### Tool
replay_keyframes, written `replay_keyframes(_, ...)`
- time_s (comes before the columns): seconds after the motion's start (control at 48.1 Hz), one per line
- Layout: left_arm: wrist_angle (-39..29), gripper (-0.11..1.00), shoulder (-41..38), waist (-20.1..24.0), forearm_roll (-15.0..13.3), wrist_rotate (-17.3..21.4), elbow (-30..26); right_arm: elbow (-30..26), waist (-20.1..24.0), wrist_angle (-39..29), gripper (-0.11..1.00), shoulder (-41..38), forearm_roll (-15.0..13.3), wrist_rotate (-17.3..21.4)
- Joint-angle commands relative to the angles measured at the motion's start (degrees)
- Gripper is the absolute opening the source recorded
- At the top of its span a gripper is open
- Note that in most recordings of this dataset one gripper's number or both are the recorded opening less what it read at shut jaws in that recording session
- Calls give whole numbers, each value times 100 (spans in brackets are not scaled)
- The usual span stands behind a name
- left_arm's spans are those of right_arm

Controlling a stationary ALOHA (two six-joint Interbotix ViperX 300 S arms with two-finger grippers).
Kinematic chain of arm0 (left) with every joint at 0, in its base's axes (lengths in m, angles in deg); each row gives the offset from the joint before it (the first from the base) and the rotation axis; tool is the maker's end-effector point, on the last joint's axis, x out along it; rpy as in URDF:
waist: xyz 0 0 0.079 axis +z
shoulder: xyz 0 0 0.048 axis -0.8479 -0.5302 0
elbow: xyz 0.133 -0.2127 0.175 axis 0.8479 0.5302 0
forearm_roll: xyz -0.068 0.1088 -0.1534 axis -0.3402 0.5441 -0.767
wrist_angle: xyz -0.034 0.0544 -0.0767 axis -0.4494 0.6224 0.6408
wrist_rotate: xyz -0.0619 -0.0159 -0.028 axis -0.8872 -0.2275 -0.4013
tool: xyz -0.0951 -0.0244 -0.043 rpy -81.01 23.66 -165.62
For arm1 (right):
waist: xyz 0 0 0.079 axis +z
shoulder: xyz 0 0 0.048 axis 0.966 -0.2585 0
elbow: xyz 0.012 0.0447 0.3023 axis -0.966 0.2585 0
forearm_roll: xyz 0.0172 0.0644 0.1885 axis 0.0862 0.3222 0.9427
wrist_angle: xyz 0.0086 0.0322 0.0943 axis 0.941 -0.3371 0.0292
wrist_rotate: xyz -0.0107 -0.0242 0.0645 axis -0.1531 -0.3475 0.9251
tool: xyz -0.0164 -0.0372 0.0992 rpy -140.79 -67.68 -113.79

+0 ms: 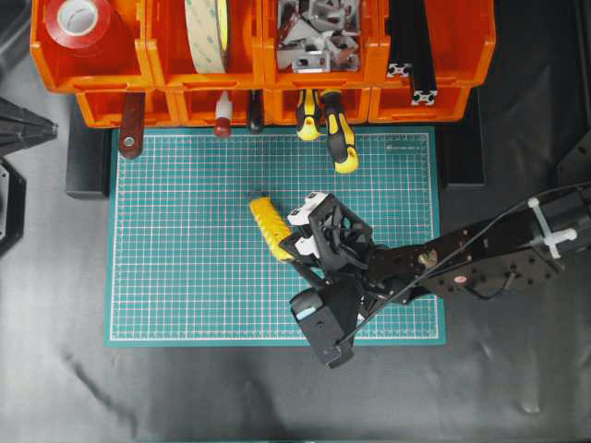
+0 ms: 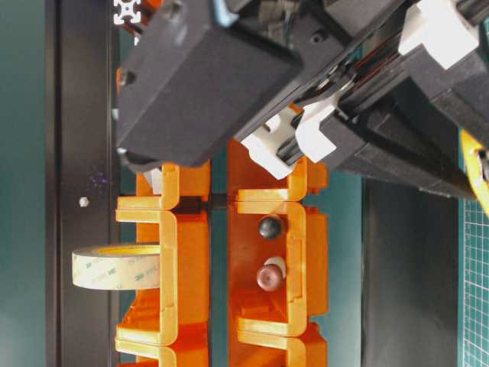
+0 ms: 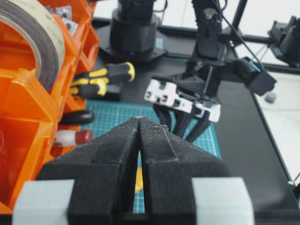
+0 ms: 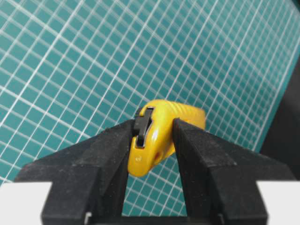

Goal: Pick cutter from container rack with right arm.
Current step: 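Carry the cutter over the mat and lower it with the right gripper, then open the right gripper to release the cutter on the mat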

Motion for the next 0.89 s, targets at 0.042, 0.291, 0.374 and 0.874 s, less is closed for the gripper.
replay_keyframes(0.042,26,0,-9,-9,18,-18,-44,18,26,70,27,132,176,18)
replay_keyframes(0.291,18,0,35,-9,18,-26,-18,88,79,105,63,79,422,97)
replay_keyframes(0.374,18,0,44,-9,9,-18,-9,88,97,105,74,79,545,193)
replay_keyframes(0.874,18,0,70,-97,18,35,62,105,211,158,78,589,773,1292)
